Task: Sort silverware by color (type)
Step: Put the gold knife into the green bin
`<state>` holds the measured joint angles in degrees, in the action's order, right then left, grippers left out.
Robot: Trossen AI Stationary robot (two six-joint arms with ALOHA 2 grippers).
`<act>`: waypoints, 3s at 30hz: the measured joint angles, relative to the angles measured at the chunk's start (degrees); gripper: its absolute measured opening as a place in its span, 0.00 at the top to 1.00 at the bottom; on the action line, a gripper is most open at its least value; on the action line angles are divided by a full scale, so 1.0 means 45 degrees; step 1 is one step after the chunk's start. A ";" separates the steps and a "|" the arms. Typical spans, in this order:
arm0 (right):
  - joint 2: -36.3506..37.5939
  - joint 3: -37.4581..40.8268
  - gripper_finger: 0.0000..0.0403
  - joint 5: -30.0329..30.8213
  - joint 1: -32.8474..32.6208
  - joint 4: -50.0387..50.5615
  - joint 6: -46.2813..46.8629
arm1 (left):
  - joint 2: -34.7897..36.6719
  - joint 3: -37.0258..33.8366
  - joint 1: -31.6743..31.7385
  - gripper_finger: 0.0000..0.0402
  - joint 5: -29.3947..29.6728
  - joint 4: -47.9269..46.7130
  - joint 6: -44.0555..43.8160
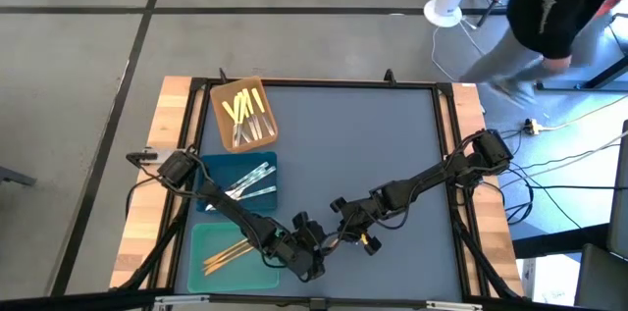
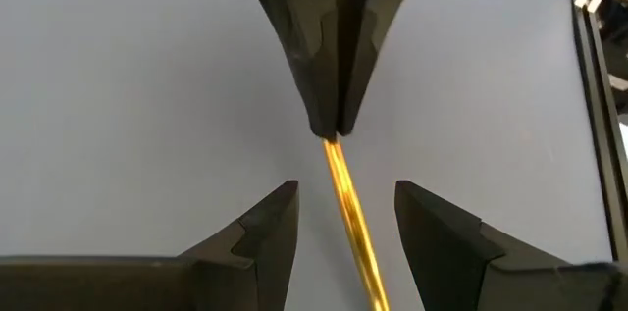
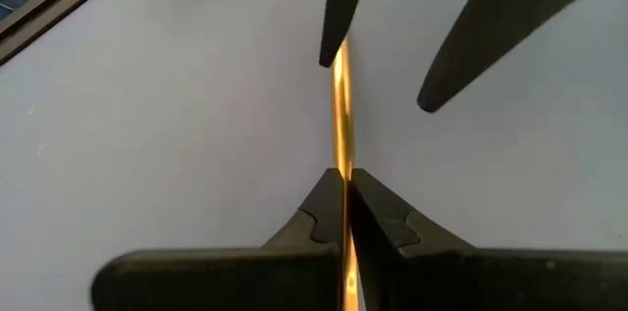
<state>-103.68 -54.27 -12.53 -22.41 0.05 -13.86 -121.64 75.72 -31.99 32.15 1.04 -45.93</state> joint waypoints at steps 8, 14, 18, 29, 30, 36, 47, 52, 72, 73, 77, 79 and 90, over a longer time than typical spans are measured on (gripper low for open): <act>0.0000 0.0001 0.99 0.0015 -0.0003 -0.0002 0.0002 | -0.0412 0.0005 0.0010 0.59 0.0070 0.0549 0.0008; 0.0000 0.0001 0.99 0.0015 0.0000 0.0000 0.0002 | -0.0568 0.0003 -0.0010 0.59 0.0015 0.0589 0.0008; 0.0000 0.0001 0.99 0.0015 0.0000 0.0003 0.0002 | -0.0588 0.0003 -0.0098 0.59 -0.0343 0.0547 0.0011; 0.0000 0.0001 0.99 0.0019 0.0000 -0.0005 0.0007 | -0.0588 0.0000 -0.0709 0.59 -0.0295 0.0064 -0.0016; 0.0000 0.0001 0.99 0.0019 0.0000 -0.0005 0.0003 | -0.0588 0.0000 -0.0730 0.59 -0.0278 0.0068 -0.0021; 0.0000 0.0001 0.99 0.0017 0.0000 -0.0005 0.0004 | -0.0588 0.0000 -0.0598 0.59 0.0379 0.0149 -0.0029; 0.0000 0.0001 0.99 0.0015 0.0000 -0.0015 0.0002 | -0.0593 -0.0005 -0.0365 0.59 0.0623 0.0577 0.0008; 0.0000 0.0001 0.99 0.0015 0.0000 -0.0033 0.0002 | -0.0954 0.0000 -0.0359 0.59 0.0629 0.0979 0.0008; 0.0000 0.0001 0.99 0.0017 -0.0010 -0.0039 0.0002 | -0.1530 0.0010 -0.0335 0.59 0.0343 0.1635 0.2299; 0.0000 0.0001 0.99 0.0015 -0.0010 -0.0039 0.0002 | -0.1530 0.0010 -0.0321 0.59 0.0342 0.1562 0.2333; 0.0271 -0.0183 0.99 0.0017 -0.0015 0.0441 0.0007 | -0.1523 0.0029 -0.0201 0.60 0.0081 0.1299 0.2057; 0.0651 -0.0352 0.99 0.0024 -0.0015 0.1011 0.0002 | -0.1515 0.0029 -0.0165 0.61 -0.0008 0.1263 0.2018; 0.4269 -0.0504 0.99 0.1700 -0.0024 0.3859 -0.0324 | -0.1515 0.0019 -0.0141 0.78 0.0070 0.0924 0.2000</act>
<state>-84.47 -56.53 -4.88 -22.52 17.42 -15.31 -128.46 75.81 -32.62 32.47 5.20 -36.93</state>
